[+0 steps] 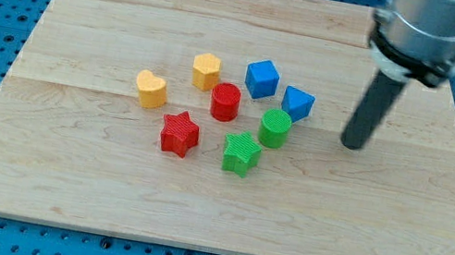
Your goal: Move the green circle above the green star
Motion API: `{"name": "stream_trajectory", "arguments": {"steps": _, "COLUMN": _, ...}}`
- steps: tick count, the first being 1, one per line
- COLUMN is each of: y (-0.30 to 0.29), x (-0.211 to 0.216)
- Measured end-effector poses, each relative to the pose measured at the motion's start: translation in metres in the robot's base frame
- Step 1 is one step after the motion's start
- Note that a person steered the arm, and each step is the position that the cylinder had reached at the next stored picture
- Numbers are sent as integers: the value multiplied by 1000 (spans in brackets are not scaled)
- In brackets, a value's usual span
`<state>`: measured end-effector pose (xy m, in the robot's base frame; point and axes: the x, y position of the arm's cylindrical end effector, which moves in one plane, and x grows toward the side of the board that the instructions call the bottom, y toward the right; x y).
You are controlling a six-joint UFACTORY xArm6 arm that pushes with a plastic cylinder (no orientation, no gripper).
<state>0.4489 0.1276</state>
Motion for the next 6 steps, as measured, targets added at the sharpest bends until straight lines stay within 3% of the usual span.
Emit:
{"name": "stream_trajectory", "arguments": {"steps": 1, "y": -79, "x": -15}}
{"name": "stream_trajectory", "arguments": {"steps": 3, "y": -37, "x": -21}}
{"name": "stream_trajectory", "arguments": {"steps": 5, "y": -149, "x": -53}}
{"name": "stream_trajectory", "arguments": {"steps": 6, "y": -178, "x": -71}}
